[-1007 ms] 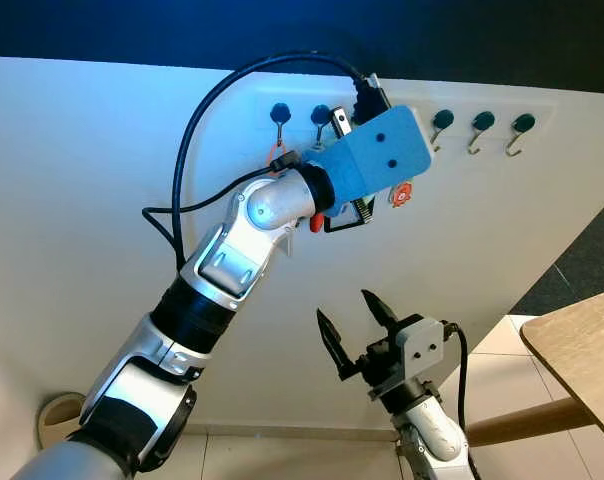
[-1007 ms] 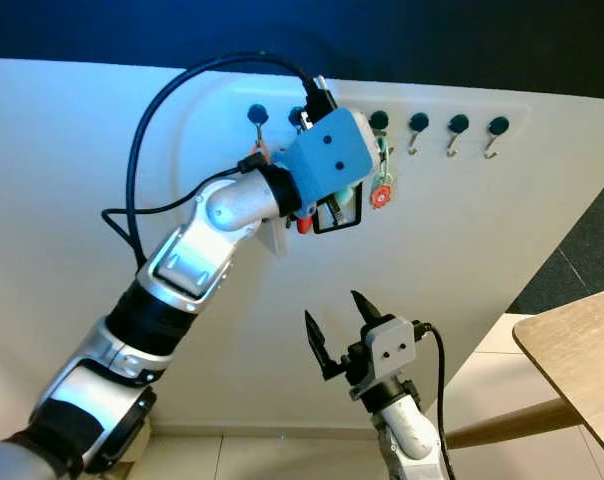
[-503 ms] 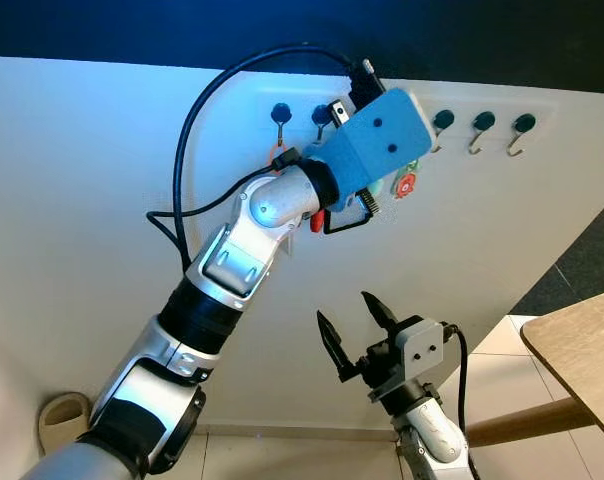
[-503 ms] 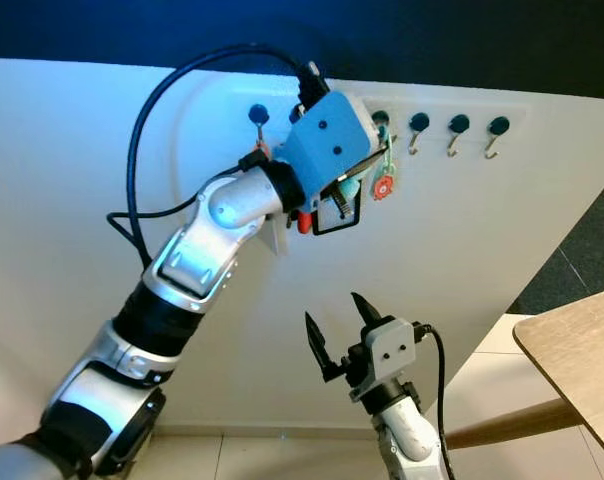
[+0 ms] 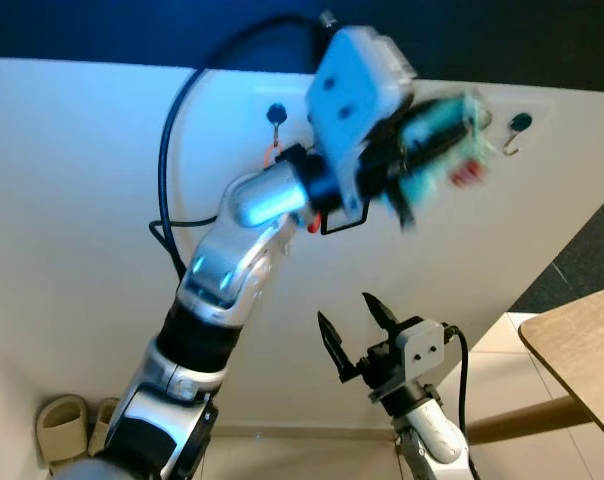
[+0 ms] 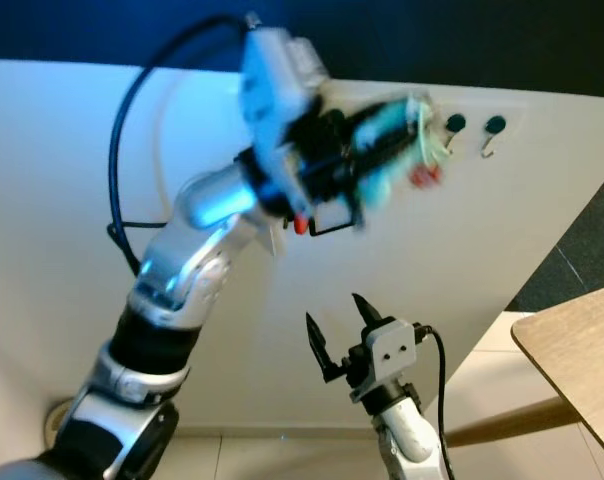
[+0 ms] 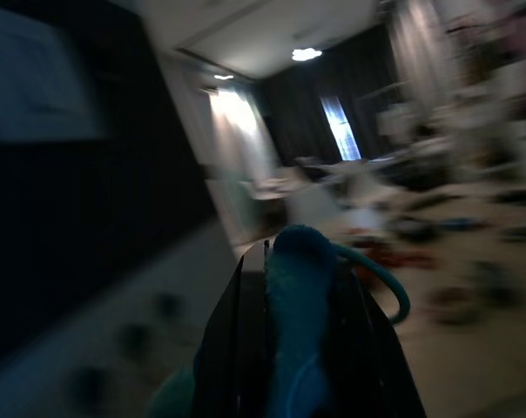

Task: Hang keys on a hook

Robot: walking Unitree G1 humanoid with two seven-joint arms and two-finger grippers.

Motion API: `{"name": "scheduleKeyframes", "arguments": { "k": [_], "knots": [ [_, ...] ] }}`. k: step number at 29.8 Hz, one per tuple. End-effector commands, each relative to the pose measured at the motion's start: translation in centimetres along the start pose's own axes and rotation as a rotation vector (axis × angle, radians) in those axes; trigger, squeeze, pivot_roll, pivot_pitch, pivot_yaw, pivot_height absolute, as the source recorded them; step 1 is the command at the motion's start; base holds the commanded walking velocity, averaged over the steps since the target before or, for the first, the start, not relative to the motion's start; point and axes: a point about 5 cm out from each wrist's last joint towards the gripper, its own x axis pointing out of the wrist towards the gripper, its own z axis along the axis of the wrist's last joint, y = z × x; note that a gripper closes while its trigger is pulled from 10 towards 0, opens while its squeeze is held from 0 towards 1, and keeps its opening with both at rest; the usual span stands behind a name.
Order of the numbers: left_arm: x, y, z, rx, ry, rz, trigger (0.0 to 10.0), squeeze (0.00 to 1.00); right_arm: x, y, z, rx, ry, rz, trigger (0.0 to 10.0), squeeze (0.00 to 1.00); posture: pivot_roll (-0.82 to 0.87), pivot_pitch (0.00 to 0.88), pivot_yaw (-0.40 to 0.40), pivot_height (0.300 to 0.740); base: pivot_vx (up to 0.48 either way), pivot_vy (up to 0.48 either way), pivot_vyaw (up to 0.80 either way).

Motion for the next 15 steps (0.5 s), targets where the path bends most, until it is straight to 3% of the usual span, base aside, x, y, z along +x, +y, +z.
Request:
{"name": "scheduleKeyframes", "arguments": {
  "k": [1,3,7,8,11,12,13,15],
  "knots": [
    [-0.8,-1.3,-0.2,-0.055,0.042,-0.084,10.0,0.00,-0.3,0.1,-0.2,0.002,0.016,0.003,10.0,0.00,0.08,0.069,-0.045,0.740,0.000,0.000,0.00],
    [-1.4,-1.7,-0.5,-0.080,0.068,-0.095,10.0,0.00,-0.3,0.1,-0.2,0.001,0.016,0.004,10.0,0.00,0.08,0.069,-0.045,0.740,0.000,0.000,0.00],
    [-5.4,-3.4,-3.1,-0.124,0.354,-0.164,10.0,0.00,-0.4,0.0,-0.3,-0.013,0.031,0.013,10.0,0.00,0.08,0.073,-0.054,0.740,0.000,0.000,0.00],
    [-5.4,-3.4,-3.1,-0.124,0.354,-0.164,10.0,0.00,-0.4,0.0,-0.3,-0.013,0.031,0.013,10.0,0.00,0.08,0.073,-0.054,0.740,0.000,0.000,0.00],
    [-9.3,-4.0,-5.5,-0.150,0.653,-0.153,10.0,0.00,-0.6,0.2,-0.7,-0.009,0.059,0.046,10.0,0.00,0.08,0.076,-0.058,0.740,0.000,0.000,0.00],
    [-9.3,-4.0,-5.5,-0.150,0.653,-0.153,10.0,0.00,-0.6,0.2,-0.7,-0.009,0.059,0.046,10.0,0.00,0.08,0.076,-0.058,0.740,0.000,0.000,0.00],
    [-10.9,-4.4,-6.0,-0.177,0.751,-0.157,10.0,0.00,-0.7,0.5,-0.9,-0.004,0.074,0.068,10.0,0.00,0.08,0.075,-0.059,0.740,0.000,0.000,0.00],
    [-12.1,-4.8,-6.3,-0.199,0.829,-0.169,10.0,0.00,-0.8,0.7,-1.1,0.001,0.085,0.081,10.0,0.00,0.08,0.076,-0.058,0.740,0.000,0.000,0.00]
  ]
}}
